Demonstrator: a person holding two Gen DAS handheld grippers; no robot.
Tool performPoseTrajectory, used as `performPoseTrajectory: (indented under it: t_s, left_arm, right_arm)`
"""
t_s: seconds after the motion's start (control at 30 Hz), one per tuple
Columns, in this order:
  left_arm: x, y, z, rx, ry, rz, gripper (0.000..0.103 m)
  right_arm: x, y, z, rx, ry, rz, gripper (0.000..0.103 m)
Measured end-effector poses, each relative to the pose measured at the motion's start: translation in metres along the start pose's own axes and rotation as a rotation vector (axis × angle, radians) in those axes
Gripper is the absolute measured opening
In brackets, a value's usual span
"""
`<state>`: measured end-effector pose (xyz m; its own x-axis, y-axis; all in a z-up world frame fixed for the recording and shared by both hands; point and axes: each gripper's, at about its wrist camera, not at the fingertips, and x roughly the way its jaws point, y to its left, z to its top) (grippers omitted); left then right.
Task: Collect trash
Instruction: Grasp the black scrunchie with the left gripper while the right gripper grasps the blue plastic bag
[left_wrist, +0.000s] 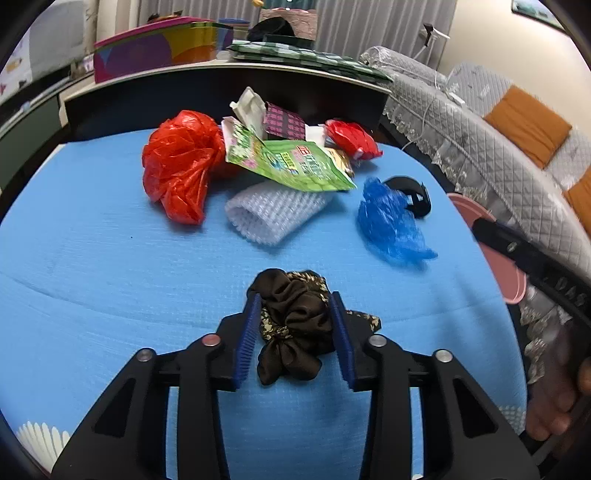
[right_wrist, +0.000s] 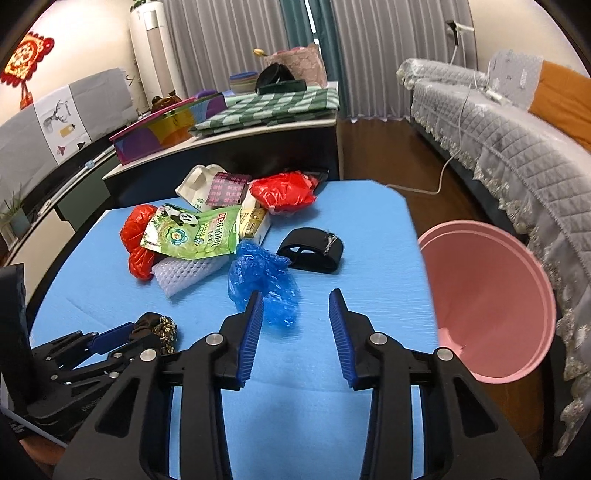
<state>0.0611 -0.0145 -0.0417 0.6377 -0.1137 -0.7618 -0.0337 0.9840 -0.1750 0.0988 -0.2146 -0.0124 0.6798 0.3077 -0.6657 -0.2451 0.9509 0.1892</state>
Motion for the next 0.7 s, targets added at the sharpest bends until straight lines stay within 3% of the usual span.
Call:
performPoseTrajectory:
  t_s: [0.03,0.37,0.43,0.53,0.7]
  left_arm:
    - [0.000,0.003,0.002,-0.009,-0.002,-0.008,0.026]
    - [-0.001,0.035,0.014,-0.070,-0.021,0.056,0.025]
    - [-0.001,0.039,0.015,-0.077,-0.022,0.057,0.025]
    - [0.001,0.038,0.016,-0.068,-0.021,0.054,0.025]
    - [0.003,0.039,0.017,-0.064,-0.022,0.050,0.025]
  right_arm:
    - [0.005,0.000,0.001,0.007,0.007,0.006,0.038]
    - [0.045,0.016,0.006,-0.009,0.073,0.045,0.041]
    - [0.051,0.018,0.006,-0.008,0.087,0.049,0.050]
    - [0.058,0.021,0.008,-0.011,0.086,0.053,0.056]
    - [0.066,0.027,0.010,-0.032,0.093,0.057,0.057]
